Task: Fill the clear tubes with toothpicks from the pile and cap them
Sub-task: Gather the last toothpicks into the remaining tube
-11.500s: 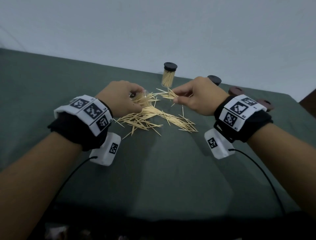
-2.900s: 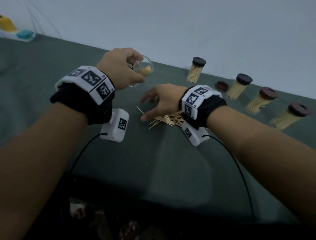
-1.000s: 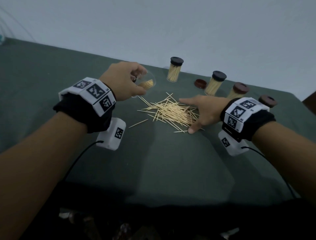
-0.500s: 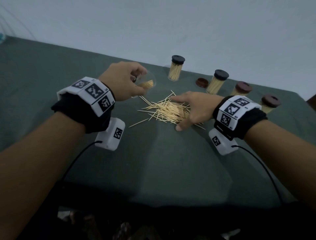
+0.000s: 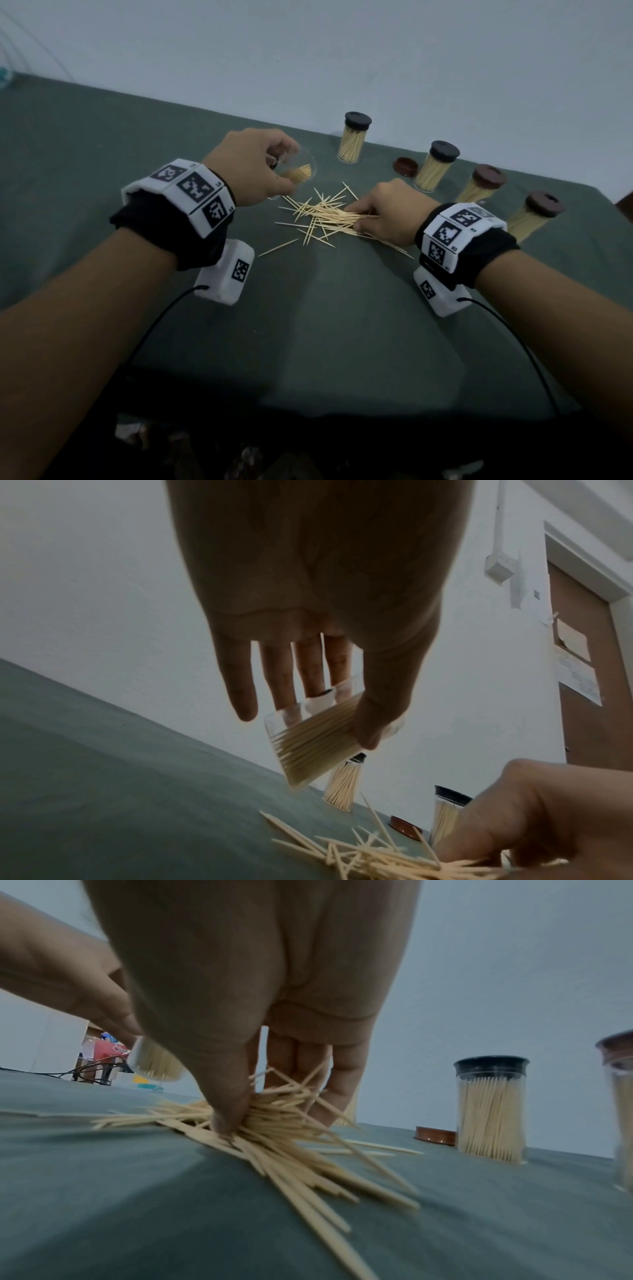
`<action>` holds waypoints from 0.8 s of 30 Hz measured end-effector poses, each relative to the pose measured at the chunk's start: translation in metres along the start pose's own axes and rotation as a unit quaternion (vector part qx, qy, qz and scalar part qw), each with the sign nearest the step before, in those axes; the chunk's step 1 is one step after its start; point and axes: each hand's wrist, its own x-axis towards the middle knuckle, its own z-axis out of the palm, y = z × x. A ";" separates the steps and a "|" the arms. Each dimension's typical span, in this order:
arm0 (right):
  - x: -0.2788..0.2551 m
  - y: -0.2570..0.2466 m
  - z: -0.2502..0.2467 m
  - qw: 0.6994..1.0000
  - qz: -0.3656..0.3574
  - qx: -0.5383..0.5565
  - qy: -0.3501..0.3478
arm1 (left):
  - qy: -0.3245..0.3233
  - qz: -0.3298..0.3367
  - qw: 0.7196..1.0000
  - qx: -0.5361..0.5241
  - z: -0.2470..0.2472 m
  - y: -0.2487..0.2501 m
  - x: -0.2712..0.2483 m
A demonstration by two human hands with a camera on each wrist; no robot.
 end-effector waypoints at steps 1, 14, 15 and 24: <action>0.000 0.000 0.000 1.000 -0.001 0.000 0.002 | 0.000 0.000 1.000 0.000 0.000 0.000 0.000; -0.001 0.019 -0.005 0.994 0.034 0.082 0.069 | -0.004 0.000 1.000 0.013 0.002 -0.002 0.003; -0.001 0.019 -0.007 0.993 0.034 0.084 0.072 | -0.004 0.002 1.000 0.016 0.003 -0.002 0.002; -0.003 0.013 -0.025 0.987 0.026 0.122 0.098 | -0.011 0.018 0.996 0.084 0.003 -0.005 0.003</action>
